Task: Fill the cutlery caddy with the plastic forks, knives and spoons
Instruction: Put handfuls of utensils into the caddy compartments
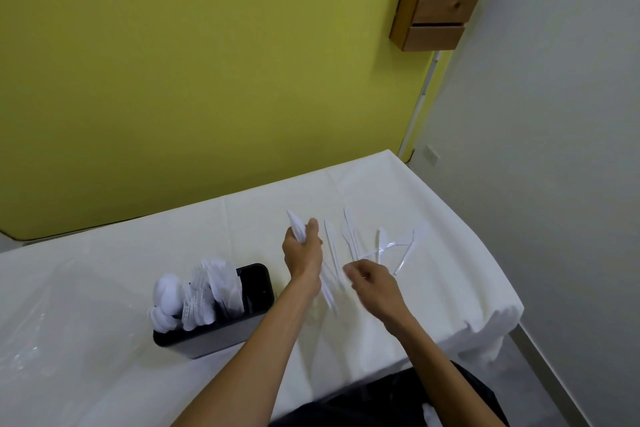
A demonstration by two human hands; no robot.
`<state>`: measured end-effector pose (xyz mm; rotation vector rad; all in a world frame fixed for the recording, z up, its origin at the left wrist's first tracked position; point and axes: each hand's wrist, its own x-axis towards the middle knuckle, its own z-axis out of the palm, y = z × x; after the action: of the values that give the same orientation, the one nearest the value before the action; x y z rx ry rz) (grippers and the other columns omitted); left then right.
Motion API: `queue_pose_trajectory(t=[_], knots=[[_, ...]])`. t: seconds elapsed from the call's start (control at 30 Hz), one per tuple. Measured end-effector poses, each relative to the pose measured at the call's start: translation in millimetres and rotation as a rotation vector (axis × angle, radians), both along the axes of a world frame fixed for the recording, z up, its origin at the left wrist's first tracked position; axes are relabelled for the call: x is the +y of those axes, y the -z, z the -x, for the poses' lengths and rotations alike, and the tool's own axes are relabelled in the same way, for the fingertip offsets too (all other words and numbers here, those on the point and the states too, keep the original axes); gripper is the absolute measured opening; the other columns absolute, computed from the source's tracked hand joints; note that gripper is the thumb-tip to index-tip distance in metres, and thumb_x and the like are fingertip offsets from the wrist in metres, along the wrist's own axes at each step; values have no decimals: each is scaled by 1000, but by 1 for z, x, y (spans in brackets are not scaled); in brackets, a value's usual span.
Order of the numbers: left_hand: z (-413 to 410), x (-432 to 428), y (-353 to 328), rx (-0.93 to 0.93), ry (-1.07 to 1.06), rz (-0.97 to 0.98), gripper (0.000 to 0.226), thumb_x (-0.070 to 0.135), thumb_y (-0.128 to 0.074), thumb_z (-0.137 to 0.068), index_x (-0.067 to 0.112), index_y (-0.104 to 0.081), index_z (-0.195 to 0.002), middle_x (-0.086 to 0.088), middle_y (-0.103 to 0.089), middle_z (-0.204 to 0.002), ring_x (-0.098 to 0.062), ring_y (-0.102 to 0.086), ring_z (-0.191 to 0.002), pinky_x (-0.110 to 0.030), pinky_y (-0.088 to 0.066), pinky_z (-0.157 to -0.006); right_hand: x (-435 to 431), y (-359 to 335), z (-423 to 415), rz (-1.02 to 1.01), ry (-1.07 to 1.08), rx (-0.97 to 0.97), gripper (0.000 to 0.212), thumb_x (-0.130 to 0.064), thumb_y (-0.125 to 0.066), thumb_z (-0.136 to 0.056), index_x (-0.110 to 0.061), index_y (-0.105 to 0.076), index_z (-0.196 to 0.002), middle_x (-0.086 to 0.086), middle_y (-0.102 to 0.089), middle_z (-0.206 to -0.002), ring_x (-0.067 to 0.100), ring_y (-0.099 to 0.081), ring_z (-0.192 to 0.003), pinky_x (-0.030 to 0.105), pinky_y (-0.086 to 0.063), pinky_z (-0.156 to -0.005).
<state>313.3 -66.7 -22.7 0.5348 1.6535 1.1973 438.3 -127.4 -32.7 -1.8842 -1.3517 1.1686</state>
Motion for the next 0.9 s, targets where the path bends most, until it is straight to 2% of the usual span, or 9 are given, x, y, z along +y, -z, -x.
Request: queue_pose_trajectory(t=[0.13, 0.23, 0.33, 0.43, 0.5, 0.63, 0.73, 0.83, 0.9], knots=[[-11, 9, -37, -49, -82, -189, 32, 40, -63, -95, 13, -56, -80, 2, -59, -63, -13, -55, -55, -28, -45, -61, 8, 10, 1, 347, 597, 856, 42, -36, -43, -104, -1, -65, -111, 14, -69, -113, 28, -66, -105, 41, -52, -91], [-25, -2, -48, -48, -24, -295, 33, 39, -64, -95, 13, -56, -77, 4, -61, -60, -12, -58, -54, -29, -51, -63, 16, 1, 14, 364, 645, 1118, 46, -34, -37, -106, 2, -60, -122, 20, -66, -121, 33, -65, -110, 44, -50, -100], [-27, -13, -51, -63, 9, -338, 24, 32, -72, -90, 13, -61, -80, 2, -68, -65, -14, -66, -63, -36, -57, -74, 23, -14, 20, 314, 637, 1162, 43, -29, -35, -105, 0, -61, -124, 17, -69, -111, 30, -68, -94, 39, -54, -84], [-19, -11, -56, -102, -20, -378, 17, 21, -75, -86, 10, -62, -91, 4, -70, -66, -17, -69, -66, -47, -59, -85, 24, -15, 18, 312, 674, 1152, 39, -23, -39, -103, 1, -63, -122, 19, -67, -115, 33, -66, -99, 40, -51, -90], [-14, -11, -58, -95, -36, -388, 21, 22, -75, -86, 12, -59, -95, 1, -69, -63, -20, -68, -65, -50, -58, -86, 21, -17, 21, 317, 662, 1191, 34, -19, -40, -102, 0, -67, -109, 17, -69, -104, 31, -67, -92, 38, -53, -85], [-17, -23, -60, -84, -32, -322, 26, 32, -75, -87, 12, -60, -77, -2, -66, -59, -20, -67, -62, -45, -57, -74, 18, -30, 35, 285, 546, 1233, 38, -4, -33, -97, -2, -67, -79, 11, -64, -66, 20, -63, -55, 26, -49, -49], [-18, -31, -61, -58, -25, -285, 38, 40, -74, -87, 11, -57, -70, -3, -62, -54, -18, -64, -56, -32, -52, -60, 21, -28, 42, 270, 531, 1186, 43, 0, -33, -93, -2, -69, -70, 12, -56, -66, 23, -54, -60, 29, -37, -58], [-12, -36, -62, 7, -12, -313, 57, 56, -70, -82, 5, -50, -65, -6, -56, -54, -20, -57, -53, -44, -51, -59, 21, -29, 49, 272, 491, 1189, 41, 1, -35, -94, 0, -68, -70, 11, -57, -60, 22, -54, -57, 30, -35, -62], [-4, -34, -64, 35, -24, -334, 67, 64, -67, -79, 1, -45, -68, -8, -52, -56, -22, -52, -54, -50, -51, -60, 17, -39, 55, 282, 404, 1195, 33, 0, -39, -97, 2, -66, -80, 10, -61, -60, 19, -62, -53, 29, -44, -63]])
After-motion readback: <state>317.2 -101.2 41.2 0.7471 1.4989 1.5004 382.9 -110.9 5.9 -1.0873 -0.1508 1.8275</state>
